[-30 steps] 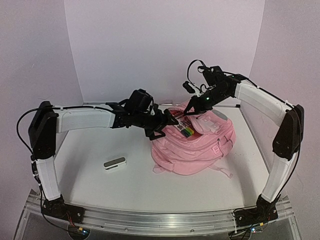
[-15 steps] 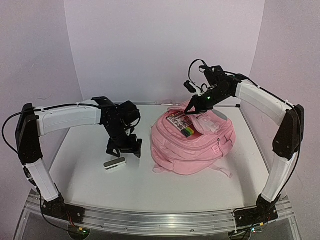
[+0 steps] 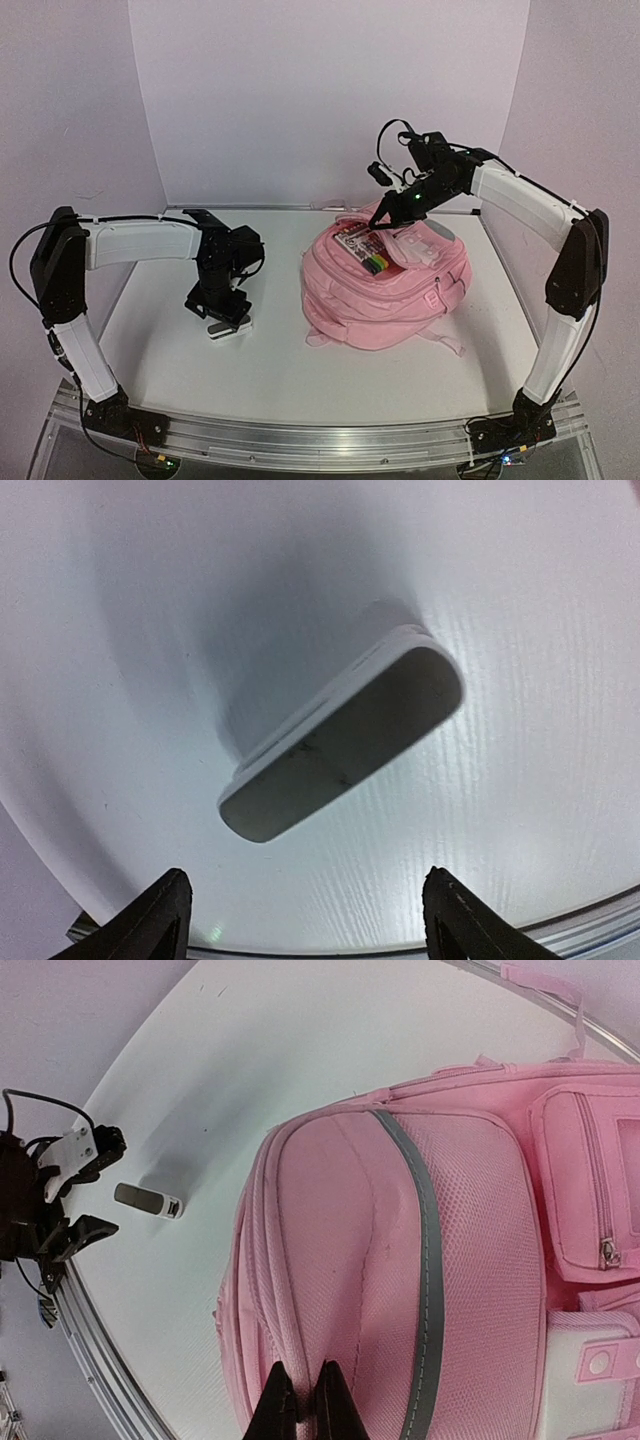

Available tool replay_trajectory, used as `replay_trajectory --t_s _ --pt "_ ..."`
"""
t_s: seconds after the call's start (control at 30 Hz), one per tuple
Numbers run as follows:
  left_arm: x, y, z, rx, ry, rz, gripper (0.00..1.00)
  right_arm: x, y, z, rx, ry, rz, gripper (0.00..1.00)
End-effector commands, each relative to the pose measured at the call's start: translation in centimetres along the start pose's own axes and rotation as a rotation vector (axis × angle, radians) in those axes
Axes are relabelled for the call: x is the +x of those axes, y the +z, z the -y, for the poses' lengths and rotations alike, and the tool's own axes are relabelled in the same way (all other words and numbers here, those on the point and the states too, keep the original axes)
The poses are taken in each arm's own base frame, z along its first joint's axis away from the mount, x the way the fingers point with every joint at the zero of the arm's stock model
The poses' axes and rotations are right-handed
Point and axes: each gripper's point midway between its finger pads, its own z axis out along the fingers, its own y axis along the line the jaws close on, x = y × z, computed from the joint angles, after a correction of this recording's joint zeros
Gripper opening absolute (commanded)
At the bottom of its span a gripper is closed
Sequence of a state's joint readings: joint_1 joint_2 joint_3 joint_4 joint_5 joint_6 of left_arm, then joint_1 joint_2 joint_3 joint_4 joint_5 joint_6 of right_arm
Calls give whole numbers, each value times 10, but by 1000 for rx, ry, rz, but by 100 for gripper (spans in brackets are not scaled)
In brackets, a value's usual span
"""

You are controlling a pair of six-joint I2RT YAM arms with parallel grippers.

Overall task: Pack the student bag
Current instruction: Use the stationery.

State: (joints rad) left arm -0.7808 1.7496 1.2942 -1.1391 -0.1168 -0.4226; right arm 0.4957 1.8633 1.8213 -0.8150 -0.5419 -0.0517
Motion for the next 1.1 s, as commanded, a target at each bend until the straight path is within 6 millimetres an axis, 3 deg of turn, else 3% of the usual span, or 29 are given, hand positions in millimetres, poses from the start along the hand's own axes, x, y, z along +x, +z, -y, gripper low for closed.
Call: replay_trajectory --t_s 0.0,0.27,0.53,0.73,0.87,0.97,1.07 --pt "-17 5 -9 3 99 91 75 -36 -24 -14 -31 -84 147 0" --pt "-31 31 4 119 189 109 64 -36 -23 -14 -31 -86 144 0" --pt "-25 59 18 186 213 40 57 -35 -25 -15 -29 -93 144 0" --pt "-20 70 24 210 211 -17 38 -34 -26 -16 -29 -98 144 0" --pt "-31 54 31 240 161 4 20 -34 -27 -16 -31 -97 146 0" --pt "-56 19 45 324 79 84 9 -35 -27 -18 -43 -89 146 0" --pt "-88 -30 70 493 -13 218 3 -35 -26 -19 -50 -86 147 0"
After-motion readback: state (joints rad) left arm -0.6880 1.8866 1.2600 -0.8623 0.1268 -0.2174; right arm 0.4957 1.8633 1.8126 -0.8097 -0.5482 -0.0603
